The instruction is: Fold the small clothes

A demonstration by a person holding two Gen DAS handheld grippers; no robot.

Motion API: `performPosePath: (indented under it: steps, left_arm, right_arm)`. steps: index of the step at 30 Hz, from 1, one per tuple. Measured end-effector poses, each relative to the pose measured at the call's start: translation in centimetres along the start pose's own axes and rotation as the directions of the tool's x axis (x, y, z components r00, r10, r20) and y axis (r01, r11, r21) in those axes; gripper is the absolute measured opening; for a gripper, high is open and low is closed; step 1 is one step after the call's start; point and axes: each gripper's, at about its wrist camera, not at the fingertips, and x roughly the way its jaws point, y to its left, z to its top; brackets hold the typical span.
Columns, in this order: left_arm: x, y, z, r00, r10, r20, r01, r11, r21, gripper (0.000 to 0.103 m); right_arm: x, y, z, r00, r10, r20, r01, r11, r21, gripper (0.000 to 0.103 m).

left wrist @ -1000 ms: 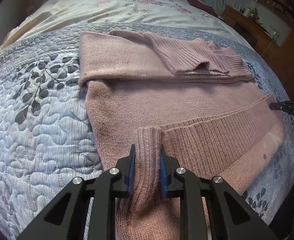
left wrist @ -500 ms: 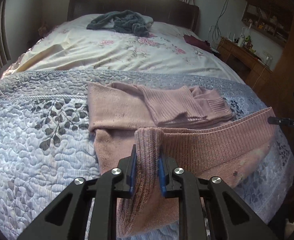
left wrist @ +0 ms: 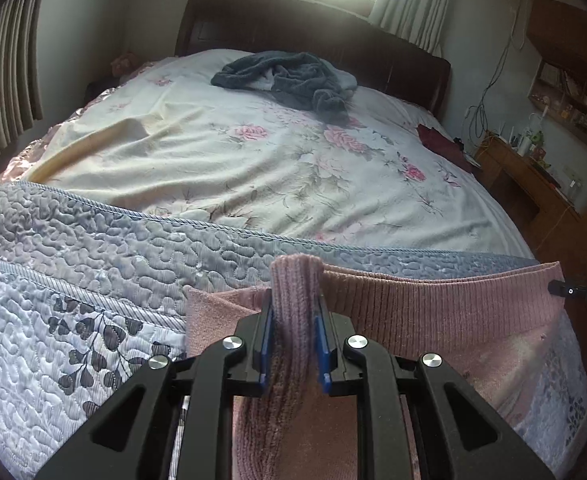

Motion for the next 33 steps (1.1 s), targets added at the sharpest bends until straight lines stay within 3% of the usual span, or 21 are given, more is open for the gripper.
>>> performPosePath:
  steps: [11, 14, 18, 22, 26, 28, 33]
  left_arm:
    - [8.4, 1.5, -2.1, 0.985, 0.102, -0.139, -0.103, 0.995, 0.003, 0.022]
    - [9.2, 2.8, -2.6, 0.98, 0.112, -0.165, -0.119, 0.992, -0.034, 0.026]
    - [7.5, 5.1, -2.9, 0.987, 0.086, -0.132, -0.104, 0.986, -0.131, 0.037]
    - [3.8, 6.5, -3.2, 0.997, 0.026, -0.073, -0.041, 0.978, -0.202, 0.038]
    - [0.2, 4.4, -4.9, 0.998, 0.022, -0.052, -0.028, 0.993, -0.114, 0.042]
    - [-0.8, 2.5, -6.3, 0.997, 0.02, -0.078, -0.024, 0.999, -0.049, 0.047]
    - [-1.4, -1.6, -10.2, 0.987, -0.018, -0.161, 0.024, 0.999, 0.041, 0.047]
  right_arm:
    - [9.7, -1.3, -0.1, 0.981, -0.135, -0.139, 0.133, 0.991, -0.027, 0.006]
    - [10.9, -2.3, -0.7, 0.973, -0.155, -0.172, 0.157, 0.988, -0.004, 0.015]
    - [9.3, -3.7, -2.0, 0.98, -0.126, -0.151, 0.133, 0.99, 0.039, 0.03]
    - [6.2, -4.5, -4.7, 0.986, -0.036, -0.163, 0.049, 0.996, 0.072, 0.032]
    - [2.8, -4.1, -9.0, 0.983, 0.007, -0.181, 0.001, 0.999, 0.045, 0.04]
    - [1.8, -3.7, -11.3, 0.98, 0.025, -0.2, -0.017, 0.999, 0.04, 0.043]
    - [1.4, -2.9, -16.0, 0.97, 0.016, -0.241, -0.014, 1.0, 0.007, 0.043]
